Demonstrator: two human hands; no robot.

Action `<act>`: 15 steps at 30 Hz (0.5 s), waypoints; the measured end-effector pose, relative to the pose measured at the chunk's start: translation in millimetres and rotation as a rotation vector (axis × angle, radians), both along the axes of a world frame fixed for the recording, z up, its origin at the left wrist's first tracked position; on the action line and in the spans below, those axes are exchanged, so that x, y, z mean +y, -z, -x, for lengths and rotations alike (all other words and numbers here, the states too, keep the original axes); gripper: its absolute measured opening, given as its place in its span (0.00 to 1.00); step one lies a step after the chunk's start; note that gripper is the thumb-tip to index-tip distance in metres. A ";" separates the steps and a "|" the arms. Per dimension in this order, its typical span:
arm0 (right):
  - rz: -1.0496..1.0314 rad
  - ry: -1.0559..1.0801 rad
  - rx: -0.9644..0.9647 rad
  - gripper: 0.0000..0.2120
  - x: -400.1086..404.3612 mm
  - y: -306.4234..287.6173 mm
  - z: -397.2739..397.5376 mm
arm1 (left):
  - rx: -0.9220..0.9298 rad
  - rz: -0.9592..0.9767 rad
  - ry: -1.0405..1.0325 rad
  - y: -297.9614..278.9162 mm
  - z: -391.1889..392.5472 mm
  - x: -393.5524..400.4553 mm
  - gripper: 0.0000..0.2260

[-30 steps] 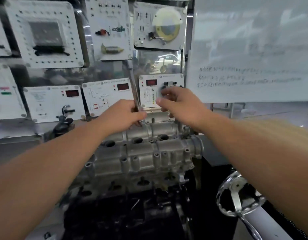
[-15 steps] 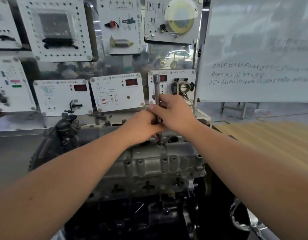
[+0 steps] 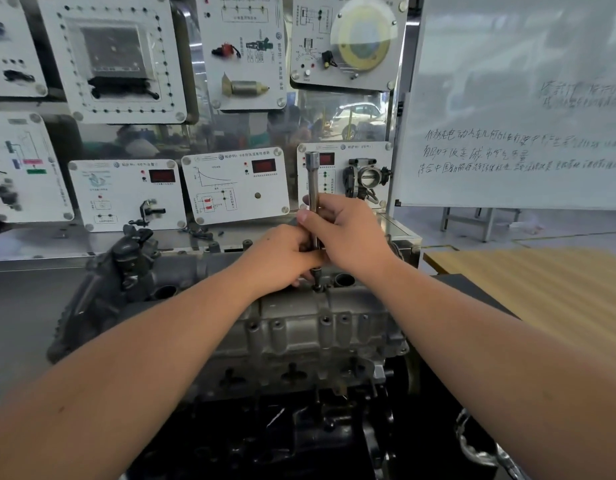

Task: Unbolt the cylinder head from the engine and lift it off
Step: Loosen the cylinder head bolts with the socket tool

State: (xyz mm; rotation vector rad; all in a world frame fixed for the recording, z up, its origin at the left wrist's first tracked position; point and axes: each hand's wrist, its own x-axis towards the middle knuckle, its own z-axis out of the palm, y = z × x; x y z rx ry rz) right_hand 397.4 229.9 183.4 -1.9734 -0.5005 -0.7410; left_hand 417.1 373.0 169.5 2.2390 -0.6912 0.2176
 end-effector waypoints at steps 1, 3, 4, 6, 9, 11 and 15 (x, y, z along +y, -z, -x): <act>-0.008 -0.002 0.003 0.10 0.5 0.2 0.0 | -0.007 -0.007 -0.004 0.0 -0.7 0.1 0.07; -0.007 -0.016 0.000 0.12 1.4 0.7 0.1 | -0.037 -0.027 -0.014 0.2 -1.2 0.0 0.07; -0.008 -0.030 -0.005 0.13 1.6 0.7 0.0 | -0.055 -0.037 -0.015 0.3 -1.0 -0.1 0.08; -0.023 -0.044 -0.001 0.13 0.8 1.9 -1.4 | -0.087 -0.064 -0.013 0.7 0.2 0.2 0.10; -0.075 -0.043 0.018 0.09 -1.5 6.0 -1.0 | -0.116 -0.098 -0.016 2.1 1.5 1.8 0.13; -0.091 -0.035 0.035 0.08 -2.2 8.9 0.3 | -0.110 -0.102 -0.018 2.0 0.5 3.8 0.15; -0.091 -0.015 0.037 0.08 -0.6 12.7 3.0 | -0.048 -0.097 0.009 1.3 -2.4 5.9 0.13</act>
